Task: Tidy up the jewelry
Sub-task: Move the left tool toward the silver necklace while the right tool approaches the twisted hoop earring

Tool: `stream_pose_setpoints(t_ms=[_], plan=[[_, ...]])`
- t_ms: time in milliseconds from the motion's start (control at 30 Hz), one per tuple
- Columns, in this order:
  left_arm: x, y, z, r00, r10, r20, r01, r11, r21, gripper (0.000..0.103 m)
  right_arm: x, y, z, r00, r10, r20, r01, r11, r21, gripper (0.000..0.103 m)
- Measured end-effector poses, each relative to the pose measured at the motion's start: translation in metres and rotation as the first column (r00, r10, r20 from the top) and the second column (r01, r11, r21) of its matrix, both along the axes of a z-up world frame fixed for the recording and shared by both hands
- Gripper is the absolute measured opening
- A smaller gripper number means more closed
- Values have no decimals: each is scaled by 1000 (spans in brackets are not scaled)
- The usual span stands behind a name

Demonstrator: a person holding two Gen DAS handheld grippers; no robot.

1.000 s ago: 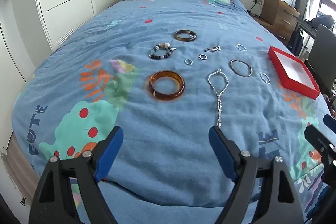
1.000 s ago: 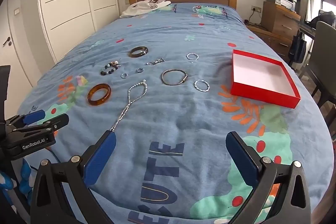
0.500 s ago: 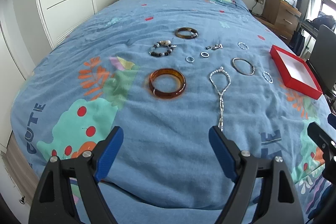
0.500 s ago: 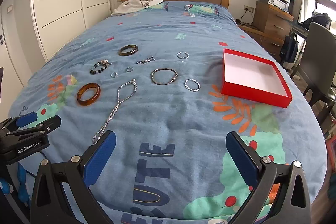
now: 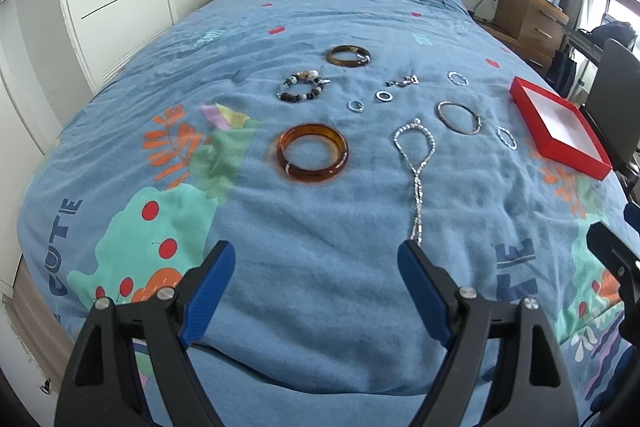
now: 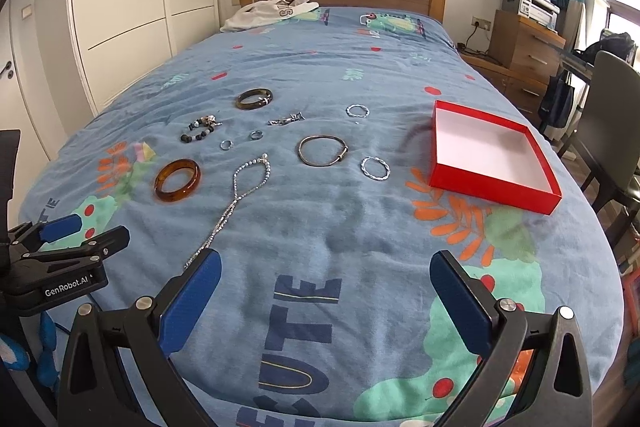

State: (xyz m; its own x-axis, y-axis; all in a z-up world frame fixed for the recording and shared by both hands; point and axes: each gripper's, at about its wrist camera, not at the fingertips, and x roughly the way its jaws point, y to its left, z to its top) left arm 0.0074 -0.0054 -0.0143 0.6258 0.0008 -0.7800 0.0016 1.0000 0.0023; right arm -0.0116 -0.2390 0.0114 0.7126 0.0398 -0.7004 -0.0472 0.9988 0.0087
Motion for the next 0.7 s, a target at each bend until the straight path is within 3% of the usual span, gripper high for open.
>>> stream_pose_setpoints(t_ms=[300,700], plan=[[2,-1,1,1000,-27,-6,27,1000,-8,83,2,1,-3,1000,18,-4,-18,1000,21,97],[7,5,-1,1000,11,1,-11,1000,-7,83,8,-1,-12,1000,18,-19,-17,999,38,97]])
